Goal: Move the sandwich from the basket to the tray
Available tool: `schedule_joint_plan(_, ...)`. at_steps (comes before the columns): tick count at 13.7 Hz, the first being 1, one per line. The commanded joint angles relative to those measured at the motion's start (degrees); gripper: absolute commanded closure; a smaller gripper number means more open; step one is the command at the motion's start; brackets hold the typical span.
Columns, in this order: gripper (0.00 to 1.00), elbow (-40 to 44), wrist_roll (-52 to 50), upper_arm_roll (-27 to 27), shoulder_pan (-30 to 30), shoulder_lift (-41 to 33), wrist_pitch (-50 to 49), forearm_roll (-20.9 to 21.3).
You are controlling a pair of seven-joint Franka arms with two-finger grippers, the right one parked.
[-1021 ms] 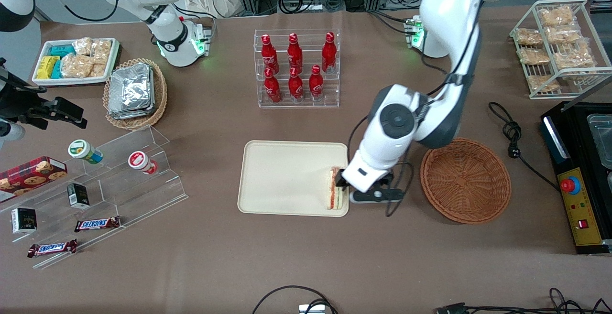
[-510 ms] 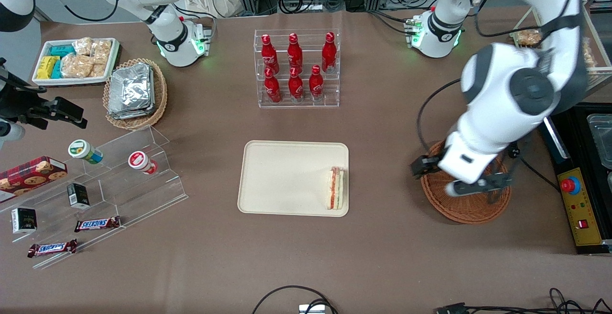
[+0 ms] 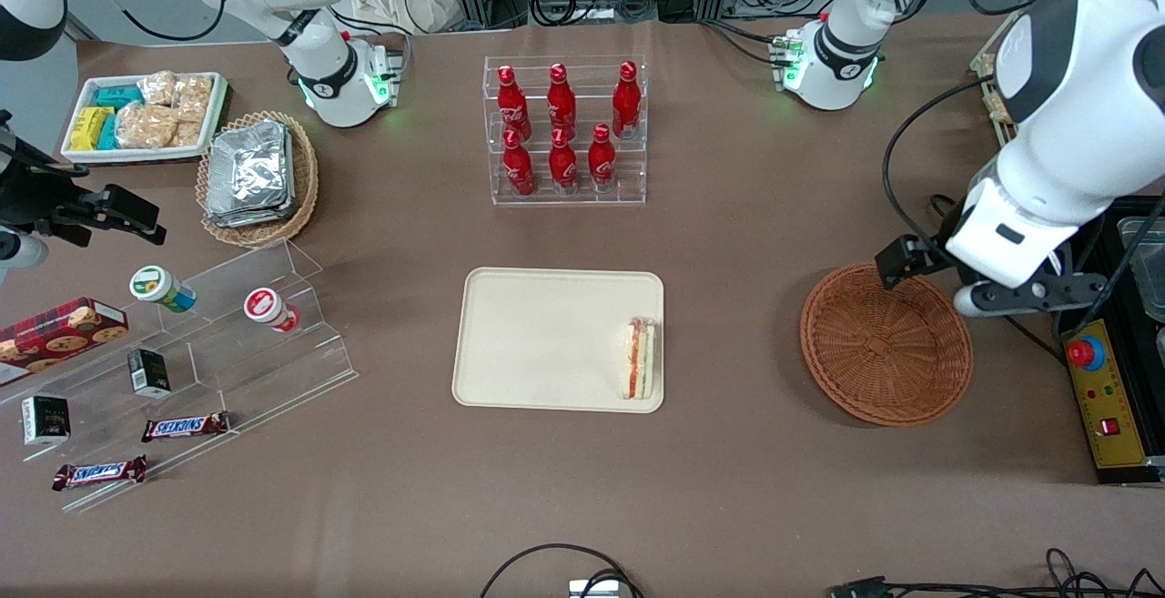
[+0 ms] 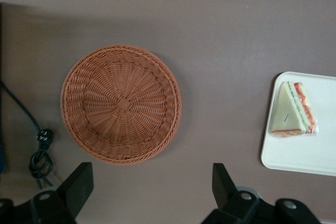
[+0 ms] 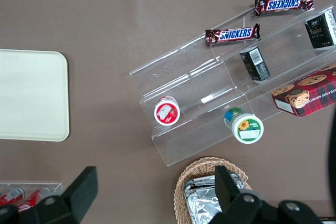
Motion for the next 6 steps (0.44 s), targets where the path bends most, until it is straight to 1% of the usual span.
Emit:
schedule_joint_plan(1,0.0,-4.4,0.7,-4.8,3.4,-3.7,0.2,1.2)
schedule_joint_plan(4,0.0,-6.6,0.8,-5.5,4.5,-5.9,0.4,0.6)
schedule_joint_plan(6,0.0,-6.6,1.0,-5.6,4.9,-5.9,0.4,0.6)
